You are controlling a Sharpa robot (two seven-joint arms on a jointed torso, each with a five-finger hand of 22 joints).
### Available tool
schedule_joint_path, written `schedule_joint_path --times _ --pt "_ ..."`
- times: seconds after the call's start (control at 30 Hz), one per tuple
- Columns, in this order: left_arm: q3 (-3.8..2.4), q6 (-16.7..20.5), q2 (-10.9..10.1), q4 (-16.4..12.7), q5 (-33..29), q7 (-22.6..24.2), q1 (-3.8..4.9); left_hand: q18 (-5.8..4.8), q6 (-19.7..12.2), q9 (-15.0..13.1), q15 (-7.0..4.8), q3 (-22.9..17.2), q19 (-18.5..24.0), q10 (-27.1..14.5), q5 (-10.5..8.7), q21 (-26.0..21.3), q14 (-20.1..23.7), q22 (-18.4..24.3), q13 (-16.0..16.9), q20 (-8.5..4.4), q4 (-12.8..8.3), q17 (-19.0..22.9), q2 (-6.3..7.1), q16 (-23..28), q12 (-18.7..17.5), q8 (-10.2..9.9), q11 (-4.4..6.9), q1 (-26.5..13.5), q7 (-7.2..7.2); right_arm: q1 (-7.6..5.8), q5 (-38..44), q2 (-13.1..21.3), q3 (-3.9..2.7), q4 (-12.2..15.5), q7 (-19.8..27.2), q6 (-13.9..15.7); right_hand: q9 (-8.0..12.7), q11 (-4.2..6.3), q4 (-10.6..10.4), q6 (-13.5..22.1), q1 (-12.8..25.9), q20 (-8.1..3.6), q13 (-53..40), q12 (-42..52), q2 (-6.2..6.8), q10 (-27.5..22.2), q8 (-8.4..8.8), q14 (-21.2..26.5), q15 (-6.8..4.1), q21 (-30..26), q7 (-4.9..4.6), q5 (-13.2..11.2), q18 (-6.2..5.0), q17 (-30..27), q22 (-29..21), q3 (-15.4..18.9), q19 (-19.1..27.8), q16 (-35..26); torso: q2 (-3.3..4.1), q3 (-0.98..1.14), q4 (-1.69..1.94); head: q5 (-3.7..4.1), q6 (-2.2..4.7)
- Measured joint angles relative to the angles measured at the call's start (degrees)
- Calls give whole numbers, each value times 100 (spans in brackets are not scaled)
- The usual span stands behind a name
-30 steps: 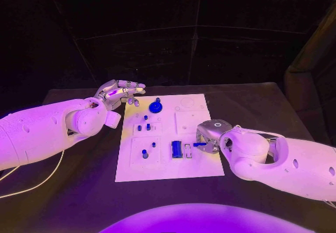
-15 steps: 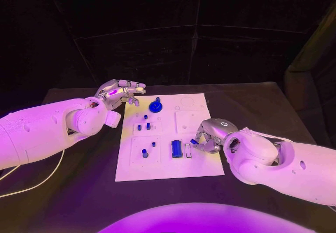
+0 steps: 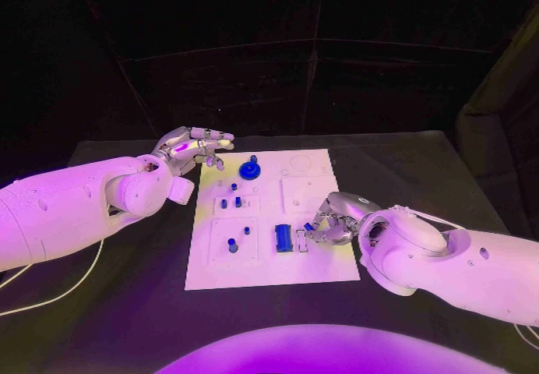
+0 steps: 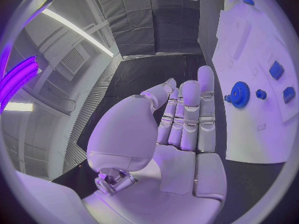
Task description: Assemble the parts on the task board
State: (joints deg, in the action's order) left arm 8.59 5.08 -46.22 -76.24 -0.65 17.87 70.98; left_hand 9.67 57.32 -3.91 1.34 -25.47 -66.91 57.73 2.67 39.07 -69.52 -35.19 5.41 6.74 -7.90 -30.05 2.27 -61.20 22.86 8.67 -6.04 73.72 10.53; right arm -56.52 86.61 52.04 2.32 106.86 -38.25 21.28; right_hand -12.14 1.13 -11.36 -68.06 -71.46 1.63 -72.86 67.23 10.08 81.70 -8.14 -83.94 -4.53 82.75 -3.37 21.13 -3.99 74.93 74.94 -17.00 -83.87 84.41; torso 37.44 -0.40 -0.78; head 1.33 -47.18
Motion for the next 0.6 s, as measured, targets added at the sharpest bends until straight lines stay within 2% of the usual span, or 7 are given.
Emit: schedule_joint_path --times 0.27,0.47,0.53,0.6 --pt "0 -14 0 0 0 -14 0 0 0 0 0 0 0 0 0 -24 0 3 1 0 0 8 0 0 23 0 0 0 0 0 -652 -60 2 -107 -27 -21 -32 21 -40 -59 158 0 -33 25 -112 21 -1 0 0 2 22 498 0 -1 0 216 0 17 0 -1 2 8 -13" --pt "0 -26 1 -1 0 -22 0 0 0 0 0 0 0 0 0 -24 0 6 1 0 0 10 0 0 24 0 0 0 0 0 -948 -125 2 -133 -41 -18 -65 21 -45 -94 183 0 -90 89 -134 61 -46 -1 -1 23 30 542 3 -1 -1 280 0 24 2 4 1 5 -13" --pt "0 -30 1 -1 0 -24 0 0 0 0 0 0 0 0 0 -24 0 6 1 0 0 10 0 0 24 0 0 0 0 0 -1017 -147 2 -138 -44 -12 -74 20 -45 -109 203 0 -99 111 -114 61 -51 -21 -21 23 33 542 94 -1 -1 304 0 24 2 6 0 3 -9" --pt "1 -35 1 -1 0 -27 0 0 0 0 0 0 0 0 0 -24 0 6 -4 0 0 9 0 0 24 0 0 0 0 0 -1079 -163 2 -140 -47 -7 -75 21 -41 -114 203 0 -104 112 -114 61 -52 -21 -21 23 29 549 93 -1 -1 308 0 24 2 8 -1 2 -9"
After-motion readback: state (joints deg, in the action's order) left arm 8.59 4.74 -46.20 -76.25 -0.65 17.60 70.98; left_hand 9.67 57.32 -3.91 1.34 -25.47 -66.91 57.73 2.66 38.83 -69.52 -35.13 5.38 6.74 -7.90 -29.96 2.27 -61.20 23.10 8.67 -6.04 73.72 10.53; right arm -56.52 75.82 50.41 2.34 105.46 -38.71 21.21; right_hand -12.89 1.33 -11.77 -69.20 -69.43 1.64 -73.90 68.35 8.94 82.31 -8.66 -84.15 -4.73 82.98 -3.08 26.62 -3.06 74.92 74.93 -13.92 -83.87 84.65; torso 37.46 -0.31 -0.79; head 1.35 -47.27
